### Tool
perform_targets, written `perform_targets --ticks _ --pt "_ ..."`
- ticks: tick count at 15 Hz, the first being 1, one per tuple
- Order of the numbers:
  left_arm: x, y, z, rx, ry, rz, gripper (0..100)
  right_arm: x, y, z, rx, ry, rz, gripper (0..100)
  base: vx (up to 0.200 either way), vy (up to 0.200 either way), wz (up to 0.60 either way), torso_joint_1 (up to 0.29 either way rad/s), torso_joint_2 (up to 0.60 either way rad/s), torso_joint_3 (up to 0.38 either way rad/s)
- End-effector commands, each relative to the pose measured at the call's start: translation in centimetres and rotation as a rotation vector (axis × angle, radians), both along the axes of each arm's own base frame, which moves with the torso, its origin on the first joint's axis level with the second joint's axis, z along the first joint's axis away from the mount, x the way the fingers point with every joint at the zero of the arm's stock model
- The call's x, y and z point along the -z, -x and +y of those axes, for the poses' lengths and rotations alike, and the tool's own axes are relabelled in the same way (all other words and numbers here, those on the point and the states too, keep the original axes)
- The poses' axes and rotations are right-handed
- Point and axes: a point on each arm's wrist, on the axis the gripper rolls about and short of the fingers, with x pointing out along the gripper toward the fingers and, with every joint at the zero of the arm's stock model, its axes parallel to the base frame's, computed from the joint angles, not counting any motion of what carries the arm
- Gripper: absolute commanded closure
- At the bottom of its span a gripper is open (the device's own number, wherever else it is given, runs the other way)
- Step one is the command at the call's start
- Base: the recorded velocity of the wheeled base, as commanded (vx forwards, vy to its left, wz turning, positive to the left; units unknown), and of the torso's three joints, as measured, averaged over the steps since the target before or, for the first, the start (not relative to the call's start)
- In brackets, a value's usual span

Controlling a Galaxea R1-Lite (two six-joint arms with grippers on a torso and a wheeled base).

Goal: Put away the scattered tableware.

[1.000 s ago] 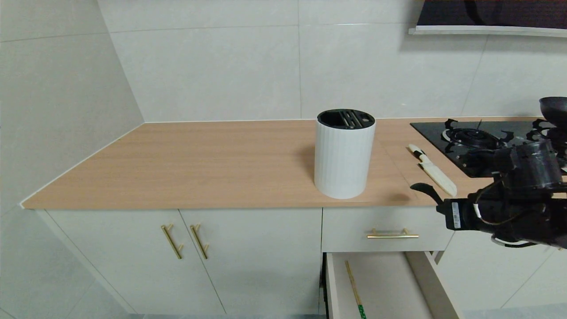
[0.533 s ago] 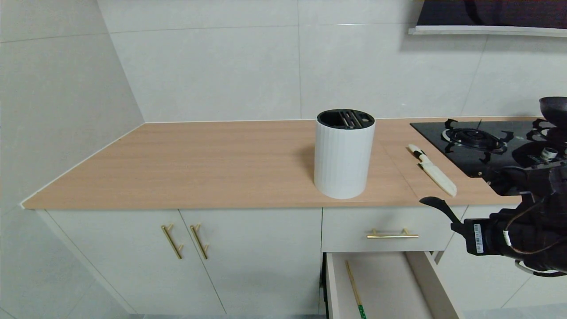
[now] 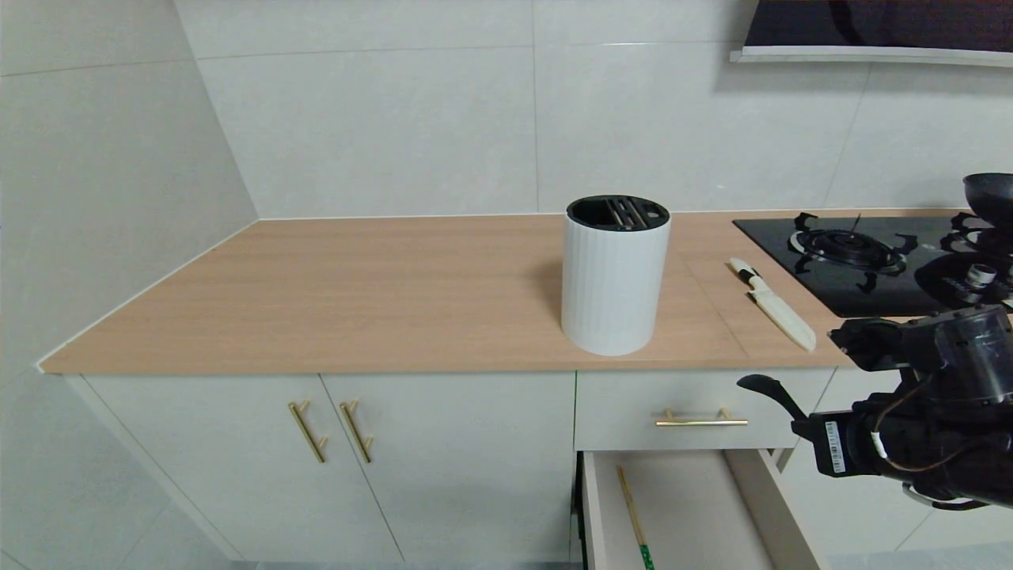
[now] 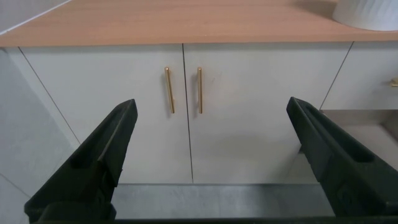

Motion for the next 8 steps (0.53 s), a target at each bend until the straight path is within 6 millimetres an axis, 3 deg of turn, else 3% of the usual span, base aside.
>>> perform_targets --ticks 1,3,8 --pt "0.0 0.0 0.0 -0.001 0.0 0.0 0 0.73 -0.36 0.15 0.0 0.012 0.03 100 0.0 0.0 0.0 0.0 0.0 0.0" --pt "0.0 0.0 0.0 -0.001 0.0 0.0 0 0.77 -0.38 0.16 -0.002 0.012 0.032 100 0.0 0.0 0.0 -0.055 0.11 0.062" --pt "0.0 0.0 0.0 -0.001 0.0 0.0 0 1.19 -0.57 0.23 0.0 0.019 0.049 100 0.0 0.0 0.0 -0.195 0.44 0.248"
